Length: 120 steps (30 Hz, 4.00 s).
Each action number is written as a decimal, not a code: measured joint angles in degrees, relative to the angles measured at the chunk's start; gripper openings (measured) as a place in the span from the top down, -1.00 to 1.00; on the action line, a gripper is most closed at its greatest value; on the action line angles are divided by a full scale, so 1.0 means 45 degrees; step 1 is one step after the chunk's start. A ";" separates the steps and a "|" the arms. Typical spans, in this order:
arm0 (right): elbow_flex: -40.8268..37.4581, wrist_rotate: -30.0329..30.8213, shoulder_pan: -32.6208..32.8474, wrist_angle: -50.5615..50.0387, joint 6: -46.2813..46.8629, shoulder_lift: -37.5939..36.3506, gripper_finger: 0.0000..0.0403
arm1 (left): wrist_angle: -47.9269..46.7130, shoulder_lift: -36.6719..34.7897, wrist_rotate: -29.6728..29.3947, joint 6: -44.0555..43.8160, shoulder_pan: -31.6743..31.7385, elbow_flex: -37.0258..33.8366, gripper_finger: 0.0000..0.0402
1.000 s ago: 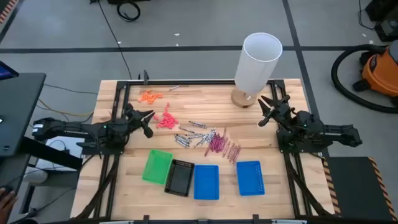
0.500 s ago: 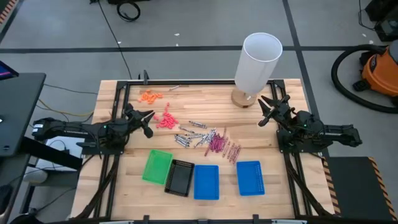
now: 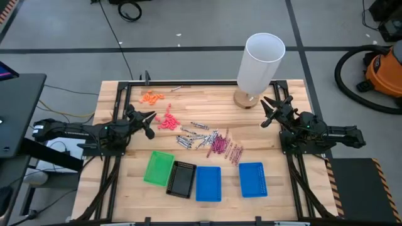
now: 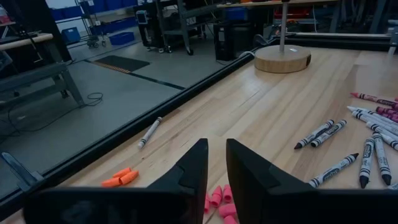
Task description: Sort crayons
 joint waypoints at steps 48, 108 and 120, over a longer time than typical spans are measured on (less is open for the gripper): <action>0.0000 0.0000 0.0000 0.0000 0.0000 0.0001 0.48 | -0.0002 0.0000 0.0000 0.0000 -0.0001 -0.0005 0.67; 0.2178 -0.3493 -0.0888 0.1914 0.2996 0.7818 0.65 | 0.3977 0.6291 0.2633 -0.0990 0.0445 0.4472 0.66; 0.4709 -0.5542 -0.1821 0.1927 0.3266 1.2650 0.63 | 0.2995 0.7900 0.2608 0.0177 0.0946 0.5425 0.17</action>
